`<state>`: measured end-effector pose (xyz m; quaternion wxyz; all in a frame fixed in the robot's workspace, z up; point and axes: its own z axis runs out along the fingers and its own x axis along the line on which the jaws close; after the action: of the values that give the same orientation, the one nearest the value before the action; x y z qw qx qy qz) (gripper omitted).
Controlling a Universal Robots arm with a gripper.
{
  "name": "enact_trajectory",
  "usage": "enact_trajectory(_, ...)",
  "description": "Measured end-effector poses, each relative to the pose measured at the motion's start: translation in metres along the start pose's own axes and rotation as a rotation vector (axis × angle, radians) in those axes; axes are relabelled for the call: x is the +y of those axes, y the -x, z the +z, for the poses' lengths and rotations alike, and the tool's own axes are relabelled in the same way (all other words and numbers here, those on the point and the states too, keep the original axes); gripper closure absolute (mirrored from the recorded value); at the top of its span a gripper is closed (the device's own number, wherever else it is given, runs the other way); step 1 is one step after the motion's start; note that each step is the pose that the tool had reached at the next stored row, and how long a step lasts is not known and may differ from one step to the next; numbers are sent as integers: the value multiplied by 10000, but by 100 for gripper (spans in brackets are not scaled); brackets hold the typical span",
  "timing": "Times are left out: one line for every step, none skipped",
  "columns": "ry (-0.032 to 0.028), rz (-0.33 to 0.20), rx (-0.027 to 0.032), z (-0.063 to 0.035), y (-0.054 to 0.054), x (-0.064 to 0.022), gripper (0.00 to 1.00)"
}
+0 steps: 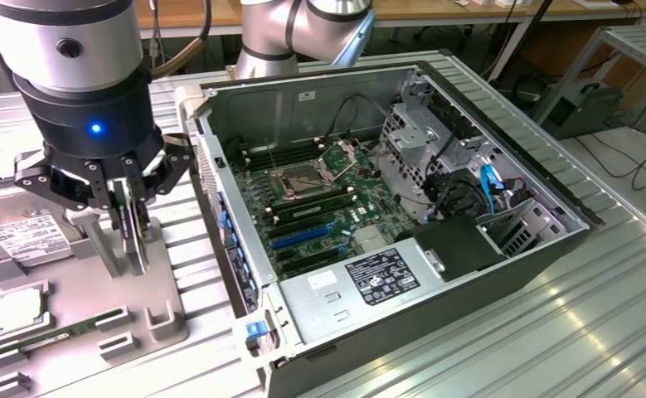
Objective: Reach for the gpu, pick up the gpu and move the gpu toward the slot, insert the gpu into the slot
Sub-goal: 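Pick up the gpu and move the gpu toward the slot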
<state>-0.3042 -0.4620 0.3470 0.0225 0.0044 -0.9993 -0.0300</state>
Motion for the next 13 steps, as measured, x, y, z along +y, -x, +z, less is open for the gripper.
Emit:
enact_trajectory(0, 0, 2, -4, 1, 0, 72)
enact_trajectory(1, 0, 3, -8, 2, 0, 72)
enact_trajectory(1, 0, 5, -12, 3, 0, 72)
enact_trajectory(1, 0, 7, -16, 3, 1, 72)
enact_trajectory(1, 1, 9, -20, 4, 1, 72)
enact_trajectory(0, 0, 11, -24, 5, 1, 72)
enact_trajectory(0, 0, 13, -30, 6, 2, 72)
enact_trajectory(1, 1, 14, -33, 7, 2, 72)
enact_trajectory(2, 0, 16, -37, 8, 2, 72)
enact_trajectory(1, 1, 19, -41, 9, 2, 72)
enact_trajectory(1, 1, 21, -45, 9, 2, 72)
enact_trajectory(1, 1, 22, -49, 11, 3, 72)
enact_trajectory(1, 2, 24, -52, 11, 3, 72)
